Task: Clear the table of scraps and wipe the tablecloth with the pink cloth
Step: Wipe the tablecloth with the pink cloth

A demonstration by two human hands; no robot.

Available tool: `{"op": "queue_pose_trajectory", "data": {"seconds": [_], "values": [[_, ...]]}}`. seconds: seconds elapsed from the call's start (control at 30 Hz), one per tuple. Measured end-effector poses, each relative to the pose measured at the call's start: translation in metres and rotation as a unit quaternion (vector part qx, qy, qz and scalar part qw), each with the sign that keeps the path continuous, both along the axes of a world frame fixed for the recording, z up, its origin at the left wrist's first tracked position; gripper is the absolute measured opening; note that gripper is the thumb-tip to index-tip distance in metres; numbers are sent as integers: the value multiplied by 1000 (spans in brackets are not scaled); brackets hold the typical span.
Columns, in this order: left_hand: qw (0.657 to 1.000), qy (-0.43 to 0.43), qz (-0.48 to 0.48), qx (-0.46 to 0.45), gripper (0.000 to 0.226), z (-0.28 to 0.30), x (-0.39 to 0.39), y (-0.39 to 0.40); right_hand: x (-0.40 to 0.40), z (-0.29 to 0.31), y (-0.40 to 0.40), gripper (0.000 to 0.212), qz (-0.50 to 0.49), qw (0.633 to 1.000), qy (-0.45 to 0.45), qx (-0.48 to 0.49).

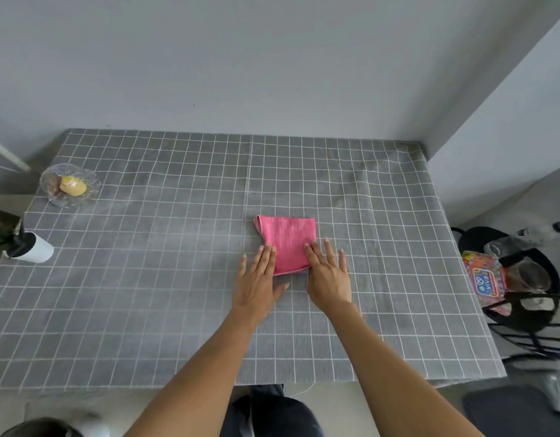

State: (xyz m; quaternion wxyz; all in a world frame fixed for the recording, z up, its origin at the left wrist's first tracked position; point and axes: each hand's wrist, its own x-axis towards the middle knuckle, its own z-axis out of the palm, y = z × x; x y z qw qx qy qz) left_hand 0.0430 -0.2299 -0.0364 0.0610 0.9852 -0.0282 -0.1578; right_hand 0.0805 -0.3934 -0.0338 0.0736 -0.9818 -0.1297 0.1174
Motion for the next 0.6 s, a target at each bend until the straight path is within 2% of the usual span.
{"op": "queue_pose_trajectory", "data": {"seconds": [0.27, 0.43, 0.6], "values": [[1000, -14, -5, 3, 70, 13, -10, -7, -45, 23, -3, 55, -14, 999, -28, 31], [997, -29, -68, 13, 66, 29, -41, -7, -94, 38, -9, 53, -39, 999, -23, 21], [992, -62, -107, -13, 58, 53, -74, -11, -128, 58, -16, 57, -92, 995, -33, -17]]}}
